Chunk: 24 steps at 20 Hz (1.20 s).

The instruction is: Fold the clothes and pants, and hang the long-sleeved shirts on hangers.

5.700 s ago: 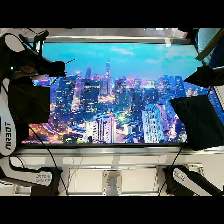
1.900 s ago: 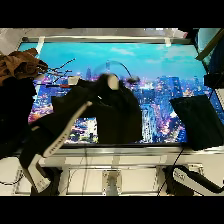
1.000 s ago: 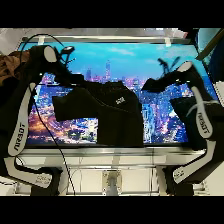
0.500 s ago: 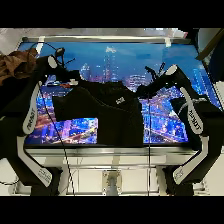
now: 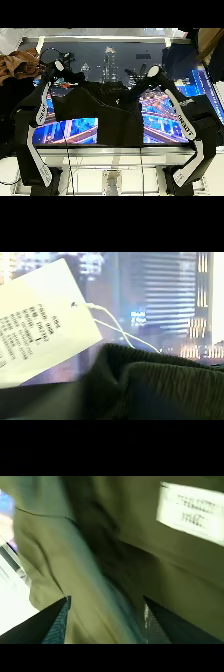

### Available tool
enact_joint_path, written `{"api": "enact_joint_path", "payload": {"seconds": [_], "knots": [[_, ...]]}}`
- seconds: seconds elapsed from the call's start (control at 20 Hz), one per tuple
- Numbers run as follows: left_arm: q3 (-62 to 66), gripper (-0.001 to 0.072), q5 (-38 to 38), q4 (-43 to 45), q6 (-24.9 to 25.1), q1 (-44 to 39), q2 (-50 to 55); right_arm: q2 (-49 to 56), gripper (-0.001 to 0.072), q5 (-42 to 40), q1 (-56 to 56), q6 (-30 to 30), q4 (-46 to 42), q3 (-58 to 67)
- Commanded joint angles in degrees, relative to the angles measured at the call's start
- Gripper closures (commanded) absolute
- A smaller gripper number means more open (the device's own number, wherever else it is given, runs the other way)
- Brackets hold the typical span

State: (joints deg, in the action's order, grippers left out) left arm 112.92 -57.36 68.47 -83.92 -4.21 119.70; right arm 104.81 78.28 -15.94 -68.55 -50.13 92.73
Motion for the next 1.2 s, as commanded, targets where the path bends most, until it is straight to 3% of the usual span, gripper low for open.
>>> {"api": "enact_joint_path", "payload": {"seconds": [0.0,0.35,0.6,0.75,0.9,1.05,1.1,1.15], "knots": [[0.7,0.0694,-0.6,-1.2,2.8,-0.3,0.7,0.0,0.0199,-9.5,-6.7,3.1,-0.5,0.1],[1.0,0.0695,-3.0,-1.2,3.0,-0.2,-1.2,0.8,0.0197,-27.0,-14.9,5.3,-2.5,0.2],[1.0,0.0695,-6.0,-1.2,3.0,-0.2,-2.6,3.3,0.0199,-32.2,-16.6,5.2,-1.7,0.4],[1.0,0.0695,-7.2,-1.2,3.0,-0.3,-2.6,5.3,0.0207,-30.0,-16.8,5.2,-0.9,3.3],[1.0,0.0695,-7.9,-1.3,3.0,-0.4,-2.6,7.4,0.0397,-29.6,-17.4,5.2,-1.0,6.3],[1.0,0.0694,-10.2,-1.2,3.0,-0.3,-2.7,9.4,0.0659,-24.9,-17.8,3.8,-1.3,8.1],[1.1,0.0695,-11.0,-1.1,3.0,0.1,-2.9,9.4,0.0708,-21.1,-17.6,3.6,-2.5,8.1],[1.1,0.0694,-11.3,-0.8,3.0,0.7,-3.4,9.2,0.0708,-15.9,-17.2,3.3,-5.3,8.1]]}}
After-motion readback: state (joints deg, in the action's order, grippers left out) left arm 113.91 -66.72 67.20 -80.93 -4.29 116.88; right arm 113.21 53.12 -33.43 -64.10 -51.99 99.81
